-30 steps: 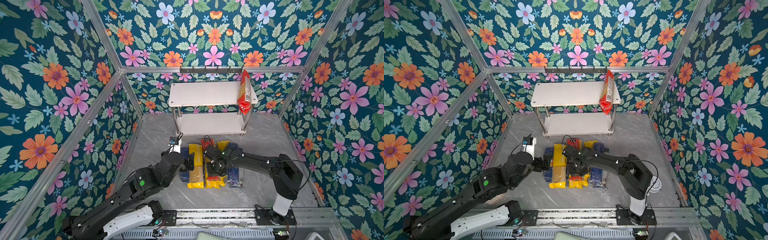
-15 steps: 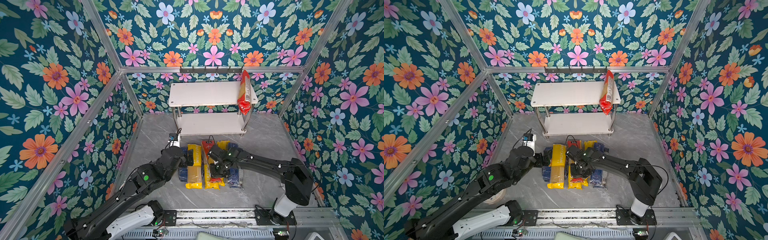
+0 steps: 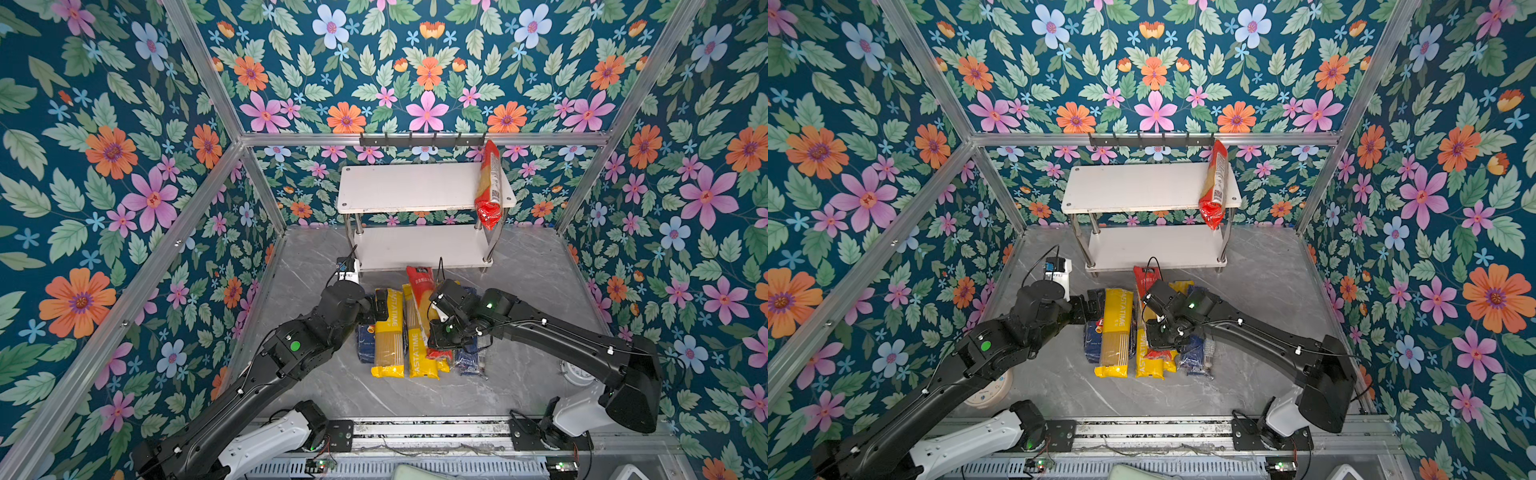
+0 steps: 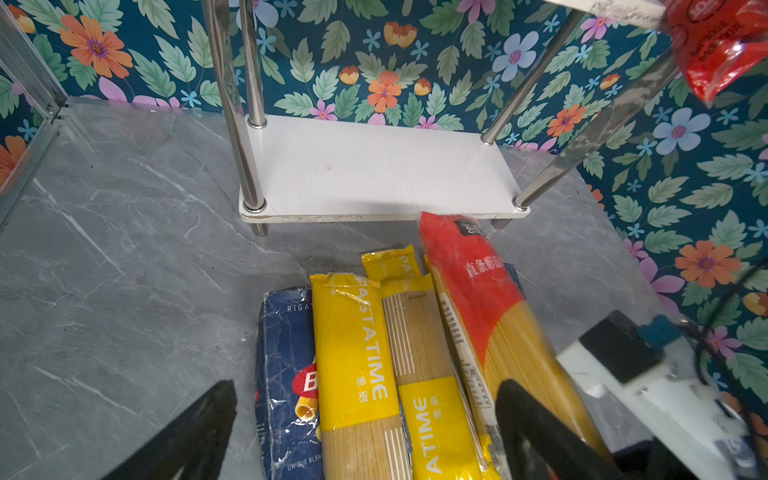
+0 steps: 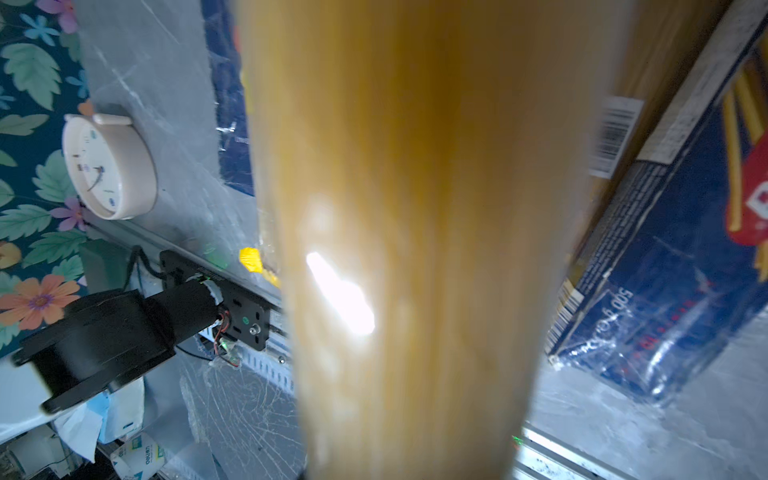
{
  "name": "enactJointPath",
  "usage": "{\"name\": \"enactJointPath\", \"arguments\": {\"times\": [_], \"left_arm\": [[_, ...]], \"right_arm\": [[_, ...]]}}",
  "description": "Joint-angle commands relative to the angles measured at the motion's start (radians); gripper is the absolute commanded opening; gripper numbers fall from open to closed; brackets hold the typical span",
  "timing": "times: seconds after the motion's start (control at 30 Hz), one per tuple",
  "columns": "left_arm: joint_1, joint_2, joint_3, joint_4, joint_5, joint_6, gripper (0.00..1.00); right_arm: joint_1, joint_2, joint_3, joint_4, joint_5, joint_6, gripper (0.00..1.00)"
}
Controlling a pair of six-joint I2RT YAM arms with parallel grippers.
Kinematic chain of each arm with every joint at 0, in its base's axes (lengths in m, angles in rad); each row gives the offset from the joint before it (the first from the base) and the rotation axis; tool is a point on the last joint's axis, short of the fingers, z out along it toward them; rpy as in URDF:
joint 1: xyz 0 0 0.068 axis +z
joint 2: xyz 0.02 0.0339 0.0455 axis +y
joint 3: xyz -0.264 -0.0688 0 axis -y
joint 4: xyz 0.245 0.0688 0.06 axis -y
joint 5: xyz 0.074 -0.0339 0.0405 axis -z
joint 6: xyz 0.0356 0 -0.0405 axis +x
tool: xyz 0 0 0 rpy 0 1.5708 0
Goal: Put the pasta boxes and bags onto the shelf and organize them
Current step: 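Lift the red-and-yellow spaghetti bag upright toward the shelf with the right gripper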
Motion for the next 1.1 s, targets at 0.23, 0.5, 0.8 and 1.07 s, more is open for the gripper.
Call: {"name": "enactJointPath", "arguments": {"times": [0.23,0.5,0.8,1.07], "left_arm": [[0.036,0.034,0.018,0.073,0.049,0.032,0.99],[0.066,0.091,0.037,0.134,0.087,0.046,0.99],[0.067,0.165,0.059,0.215,0.103,0.047,0.99],[0.067,0.244,0.119,0.289,0.148,0.032,0.99]], "right_arm": [[0.001,-0.092,0.153,-0.09,0.072,-0.112,0.13],[-0.017,-0.119,0.268,-0.147,0.092,-0.163,0.13],[-0.094,-0.165,0.345,-0.171,0.071,-0.23,0.13],[-0.145,-0.165,0.442,-0.199,0.07,-0.317,0.14]]}}
